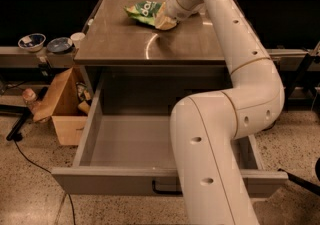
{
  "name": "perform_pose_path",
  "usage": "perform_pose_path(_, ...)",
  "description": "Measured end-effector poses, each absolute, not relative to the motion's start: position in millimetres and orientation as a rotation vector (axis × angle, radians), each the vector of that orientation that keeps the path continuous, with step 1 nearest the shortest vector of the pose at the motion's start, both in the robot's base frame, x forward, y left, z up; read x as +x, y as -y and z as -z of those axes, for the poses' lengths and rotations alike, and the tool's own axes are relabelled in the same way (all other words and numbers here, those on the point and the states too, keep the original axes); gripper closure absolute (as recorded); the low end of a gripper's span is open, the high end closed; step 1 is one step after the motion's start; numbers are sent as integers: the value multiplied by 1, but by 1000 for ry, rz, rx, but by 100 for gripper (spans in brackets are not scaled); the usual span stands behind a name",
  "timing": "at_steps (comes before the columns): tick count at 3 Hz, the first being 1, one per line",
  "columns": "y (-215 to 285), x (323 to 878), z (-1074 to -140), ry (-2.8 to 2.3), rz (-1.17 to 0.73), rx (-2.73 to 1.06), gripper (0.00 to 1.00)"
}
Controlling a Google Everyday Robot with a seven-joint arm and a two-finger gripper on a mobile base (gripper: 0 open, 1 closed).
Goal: Place green rice chip bag into top drawer
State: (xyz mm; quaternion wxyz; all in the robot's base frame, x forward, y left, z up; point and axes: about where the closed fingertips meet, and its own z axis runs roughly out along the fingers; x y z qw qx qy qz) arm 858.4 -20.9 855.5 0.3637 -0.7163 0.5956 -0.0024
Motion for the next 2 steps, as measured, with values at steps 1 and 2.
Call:
perform_pose_path(1,21,858,-856,-1533,6,-1843,50)
perform_pose_path(2,21,858,-855,-1533,6,-1843,27)
